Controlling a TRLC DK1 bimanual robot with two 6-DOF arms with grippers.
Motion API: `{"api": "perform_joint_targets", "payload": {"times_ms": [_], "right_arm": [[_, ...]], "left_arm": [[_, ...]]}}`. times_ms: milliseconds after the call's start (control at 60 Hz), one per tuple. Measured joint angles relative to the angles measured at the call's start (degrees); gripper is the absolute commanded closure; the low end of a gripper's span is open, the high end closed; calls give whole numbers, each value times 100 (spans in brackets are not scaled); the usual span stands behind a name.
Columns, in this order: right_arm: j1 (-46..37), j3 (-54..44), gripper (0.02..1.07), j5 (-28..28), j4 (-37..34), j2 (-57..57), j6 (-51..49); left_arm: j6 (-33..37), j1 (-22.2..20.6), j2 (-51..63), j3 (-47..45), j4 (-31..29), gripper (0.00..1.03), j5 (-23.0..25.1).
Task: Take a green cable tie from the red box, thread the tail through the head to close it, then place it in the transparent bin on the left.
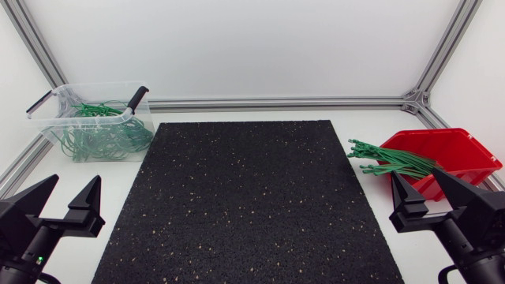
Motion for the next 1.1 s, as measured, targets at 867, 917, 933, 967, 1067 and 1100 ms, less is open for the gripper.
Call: {"api": "perform_joint_targets", "payload": {"times_ms": [867, 917, 933, 967, 1067, 1100], "right_arm": [[35, 673, 5, -46, -568, 57, 0], [37, 940, 6, -48, -673, 225, 0], [35, 1056, 6, -48, -704, 323, -2], [35, 1237, 6, -46, -734, 509, 0], [-59, 1790, 6, -114, -846, 1158, 0], [-140, 1976, 6, -203, -914, 1392, 0]], "left_arm": [[0, -37, 0, 0, 0, 4, 0], [0, -37, 0, 0, 0, 4, 0], [0, -37, 0, 0, 0, 4, 0], [0, -37, 0, 0, 0, 4, 0], [0, -37, 0, 0, -2, 4, 0], [0, -37, 0, 0, -2, 4, 0]]}}
